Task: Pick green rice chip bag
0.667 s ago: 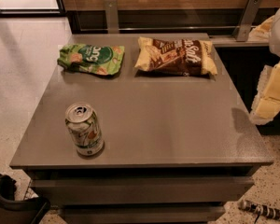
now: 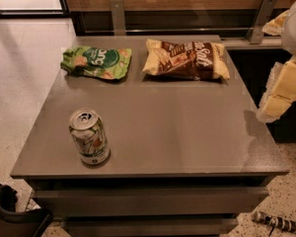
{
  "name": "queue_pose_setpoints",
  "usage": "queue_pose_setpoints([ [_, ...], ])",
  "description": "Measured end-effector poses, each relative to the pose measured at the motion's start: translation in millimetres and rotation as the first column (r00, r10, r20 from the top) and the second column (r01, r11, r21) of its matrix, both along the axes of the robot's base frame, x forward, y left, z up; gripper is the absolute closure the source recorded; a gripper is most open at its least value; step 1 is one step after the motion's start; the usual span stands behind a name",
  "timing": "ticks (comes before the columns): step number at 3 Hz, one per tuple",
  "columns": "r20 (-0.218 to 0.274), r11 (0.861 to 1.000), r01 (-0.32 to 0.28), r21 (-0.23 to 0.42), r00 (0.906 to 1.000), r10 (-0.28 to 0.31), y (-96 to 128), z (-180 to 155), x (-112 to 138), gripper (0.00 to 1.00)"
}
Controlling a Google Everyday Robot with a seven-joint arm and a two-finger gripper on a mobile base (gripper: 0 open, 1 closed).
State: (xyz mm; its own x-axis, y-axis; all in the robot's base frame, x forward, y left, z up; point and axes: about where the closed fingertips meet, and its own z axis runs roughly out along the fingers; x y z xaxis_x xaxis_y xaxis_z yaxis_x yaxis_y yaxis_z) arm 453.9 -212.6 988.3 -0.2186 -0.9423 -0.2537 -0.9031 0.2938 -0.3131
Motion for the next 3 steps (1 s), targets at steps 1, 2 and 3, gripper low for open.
queue_pose_setpoints([
  [1, 0.134, 0.994, 0.039, 0.106, 0.9896, -0.054, 10.1, 13.2, 46.5, 0.0],
  [2, 0.263, 0.984, 0.004, 0.179, 0.9635, -0.052, 34.5, 35.6, 106.5, 0.0],
  [3, 0.33, 0.977, -0.11, 0.185, 0.9431, 0.043, 84.4, 59.0, 161.1, 0.0],
])
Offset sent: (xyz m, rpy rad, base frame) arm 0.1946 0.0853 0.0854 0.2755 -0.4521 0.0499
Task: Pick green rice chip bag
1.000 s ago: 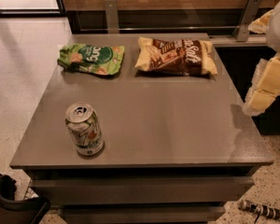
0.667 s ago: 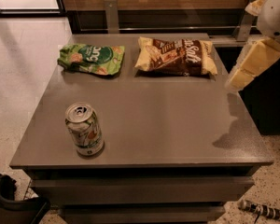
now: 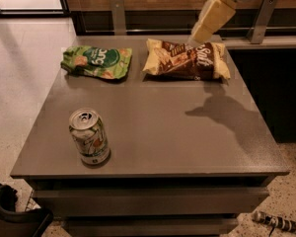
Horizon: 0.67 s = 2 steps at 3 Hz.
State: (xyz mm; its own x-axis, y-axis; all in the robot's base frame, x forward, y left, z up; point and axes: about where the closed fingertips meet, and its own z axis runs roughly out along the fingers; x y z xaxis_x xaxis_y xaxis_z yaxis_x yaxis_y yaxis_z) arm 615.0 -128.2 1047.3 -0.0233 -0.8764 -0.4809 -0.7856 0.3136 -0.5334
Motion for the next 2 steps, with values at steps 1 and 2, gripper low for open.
queue_pose_setpoints([
  [1, -0.036, 0.992, -0.104, -0.077, 0.9942, 0.101, 53.5, -0.6, 26.4, 0.0],
  [2, -0.092, 0.973, -0.178, -0.15, 0.9819, 0.166, 97.9, -9.6, 45.3, 0.0],
])
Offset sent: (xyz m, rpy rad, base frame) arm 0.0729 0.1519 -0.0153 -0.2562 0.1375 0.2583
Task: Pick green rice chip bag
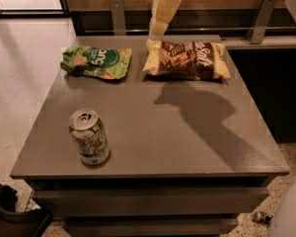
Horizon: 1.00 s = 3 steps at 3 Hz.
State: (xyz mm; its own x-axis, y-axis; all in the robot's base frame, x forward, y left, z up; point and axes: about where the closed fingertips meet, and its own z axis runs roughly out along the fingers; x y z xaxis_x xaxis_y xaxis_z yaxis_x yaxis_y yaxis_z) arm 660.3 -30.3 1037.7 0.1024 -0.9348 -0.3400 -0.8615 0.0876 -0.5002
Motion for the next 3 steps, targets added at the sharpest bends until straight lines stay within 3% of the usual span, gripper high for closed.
queue_pose_setpoints([
  [1, -0.035, 0.991, -0.127, -0.033, 0.9914, 0.126, 72.3, -10.4, 17.5, 0.0],
  [2, -0.034, 0.992, -0.122, -0.033, 0.992, 0.121, 69.4, -10.9, 17.3, 0.0],
  [3, -0.093, 0.99, -0.138, -0.012, 0.9863, 0.136, 84.5, -40.2, 27.8, 0.0],
])
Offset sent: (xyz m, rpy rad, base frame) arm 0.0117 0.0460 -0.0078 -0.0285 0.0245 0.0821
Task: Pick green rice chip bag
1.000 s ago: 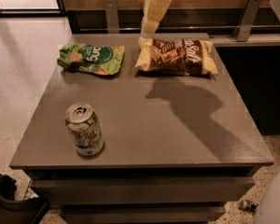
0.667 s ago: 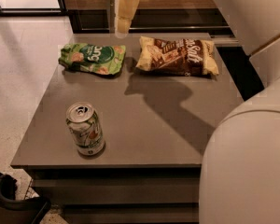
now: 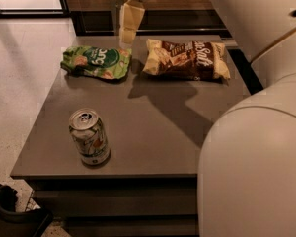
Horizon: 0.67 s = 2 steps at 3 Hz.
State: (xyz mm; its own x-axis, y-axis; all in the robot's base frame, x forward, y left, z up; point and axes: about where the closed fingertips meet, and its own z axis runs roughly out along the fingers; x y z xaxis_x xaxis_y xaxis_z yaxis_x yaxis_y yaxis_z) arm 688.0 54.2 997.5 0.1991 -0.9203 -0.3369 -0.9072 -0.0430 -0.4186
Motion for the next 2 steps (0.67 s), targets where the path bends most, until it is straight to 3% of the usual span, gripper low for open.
queue_pose_setpoints([
  [1, -0.188, 0.998, -0.048, 0.034, 0.9806, 0.054, 44.8, -93.0, 18.4, 0.0],
  [2, -0.291, 0.991, -0.038, 0.132, 0.9537, 0.075, 63.0, -150.4, 29.0, 0.0],
])
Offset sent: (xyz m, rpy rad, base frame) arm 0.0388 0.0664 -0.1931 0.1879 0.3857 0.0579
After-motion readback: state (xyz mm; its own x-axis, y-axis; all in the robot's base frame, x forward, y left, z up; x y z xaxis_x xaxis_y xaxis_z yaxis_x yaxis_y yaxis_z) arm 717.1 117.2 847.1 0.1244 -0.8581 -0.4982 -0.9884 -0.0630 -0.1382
